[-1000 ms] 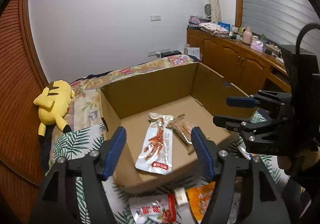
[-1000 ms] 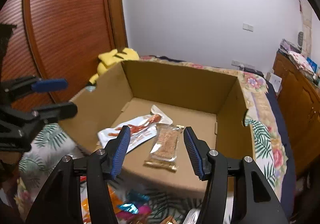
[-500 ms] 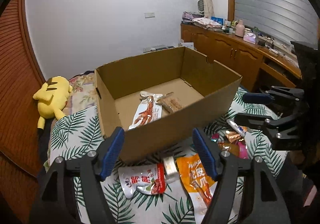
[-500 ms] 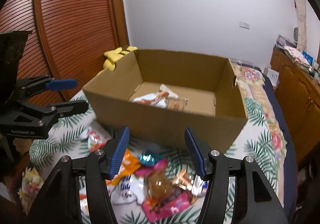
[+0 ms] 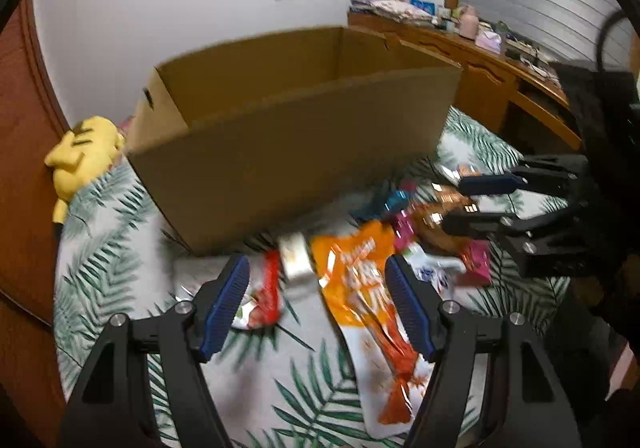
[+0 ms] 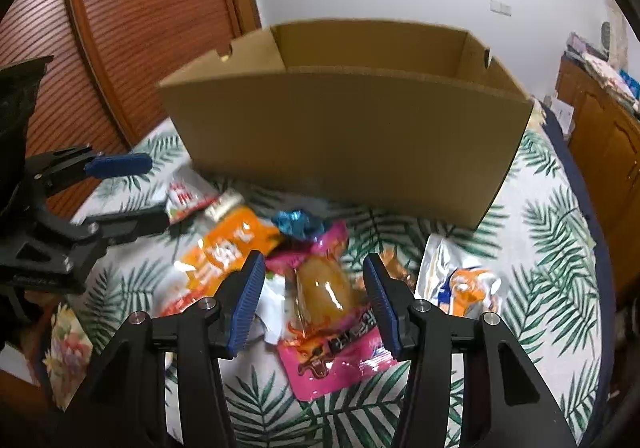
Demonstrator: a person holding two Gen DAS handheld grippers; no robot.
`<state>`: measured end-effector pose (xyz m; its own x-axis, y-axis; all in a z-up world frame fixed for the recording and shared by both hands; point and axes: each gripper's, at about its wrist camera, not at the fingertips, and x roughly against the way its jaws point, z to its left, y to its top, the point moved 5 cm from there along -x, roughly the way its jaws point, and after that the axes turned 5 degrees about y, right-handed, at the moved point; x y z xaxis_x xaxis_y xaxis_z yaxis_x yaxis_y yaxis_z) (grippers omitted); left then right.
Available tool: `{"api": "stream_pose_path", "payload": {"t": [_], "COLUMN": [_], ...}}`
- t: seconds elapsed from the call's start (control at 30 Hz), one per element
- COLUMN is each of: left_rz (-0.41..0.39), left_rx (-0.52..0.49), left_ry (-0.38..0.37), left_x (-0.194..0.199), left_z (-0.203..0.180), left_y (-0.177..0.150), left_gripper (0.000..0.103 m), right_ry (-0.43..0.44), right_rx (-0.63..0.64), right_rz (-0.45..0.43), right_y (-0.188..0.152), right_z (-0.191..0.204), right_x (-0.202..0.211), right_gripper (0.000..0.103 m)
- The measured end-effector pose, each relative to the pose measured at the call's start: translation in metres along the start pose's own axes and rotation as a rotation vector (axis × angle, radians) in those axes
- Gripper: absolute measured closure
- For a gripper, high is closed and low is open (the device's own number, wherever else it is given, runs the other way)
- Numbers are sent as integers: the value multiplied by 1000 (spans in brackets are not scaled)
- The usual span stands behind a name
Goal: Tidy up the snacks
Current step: 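Grasp the orange chicken-feet packet with the left tool while the right tool grasps the pink packet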
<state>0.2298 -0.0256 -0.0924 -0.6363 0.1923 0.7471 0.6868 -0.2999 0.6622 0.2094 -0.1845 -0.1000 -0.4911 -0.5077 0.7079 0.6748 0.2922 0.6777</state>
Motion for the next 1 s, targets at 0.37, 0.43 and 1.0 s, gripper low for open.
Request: {"api": "stream_pose_path", "payload": {"t": [0.37,0.43,1.0], "left_rz": [101,108,148], "left_rx": [112,116,221], "left_ry": [-110,-113,-87], "left_x": [-20,-22,-45], "left_z": [-9,-11,-16], "left_y": [-21,-22,-25], "left_gripper": [32,33,27], "right_ry": [22,38,115], "right_rx": [-4,-6,-4], "right_rz": [24,23,27], "right_y": [-11,-10,-16], "right_z": [-12,-13,-19], "right_x": [-20,-22,-35], "right_gripper": [51,51,48]}}
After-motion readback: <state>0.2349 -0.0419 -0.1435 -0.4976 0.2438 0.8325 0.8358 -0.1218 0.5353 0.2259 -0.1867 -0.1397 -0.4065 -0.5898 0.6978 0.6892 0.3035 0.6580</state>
